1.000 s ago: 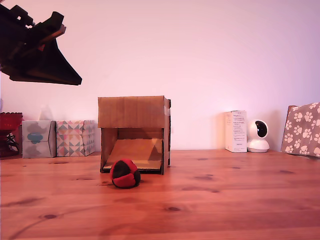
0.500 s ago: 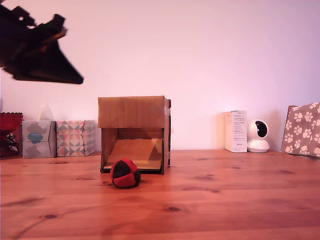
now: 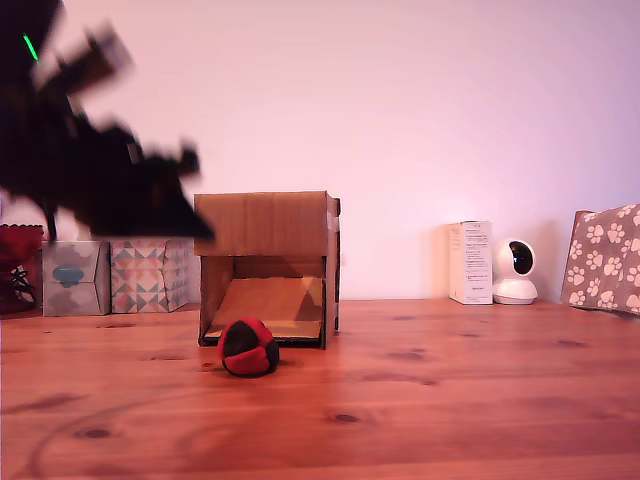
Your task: Drop the footbag into the cardboard dice tower
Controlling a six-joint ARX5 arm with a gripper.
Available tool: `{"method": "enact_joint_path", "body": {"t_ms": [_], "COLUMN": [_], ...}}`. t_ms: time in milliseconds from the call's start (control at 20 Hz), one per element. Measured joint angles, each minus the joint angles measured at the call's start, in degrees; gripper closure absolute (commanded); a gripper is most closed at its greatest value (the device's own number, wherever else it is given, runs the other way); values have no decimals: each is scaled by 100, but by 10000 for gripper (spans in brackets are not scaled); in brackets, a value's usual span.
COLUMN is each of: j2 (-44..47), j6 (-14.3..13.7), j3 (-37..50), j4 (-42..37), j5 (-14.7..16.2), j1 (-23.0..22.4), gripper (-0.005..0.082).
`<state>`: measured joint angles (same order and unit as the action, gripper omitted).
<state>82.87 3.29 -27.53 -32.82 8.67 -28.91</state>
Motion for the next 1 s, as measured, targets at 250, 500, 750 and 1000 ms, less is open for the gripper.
{"method": "enact_joint_path", "body": {"t_ms": [250,500,750,1000], "j2": [855,1176,1512,2028], "j6": [7,-116,-197,-199], "j3": [-313,-988,-1379,-1823], "j4": [7,22,487,876], "j5": [46,20,-98,-111], "j1": [-17,-199,-160,-81], "gripper": [200,12,12,12]}}
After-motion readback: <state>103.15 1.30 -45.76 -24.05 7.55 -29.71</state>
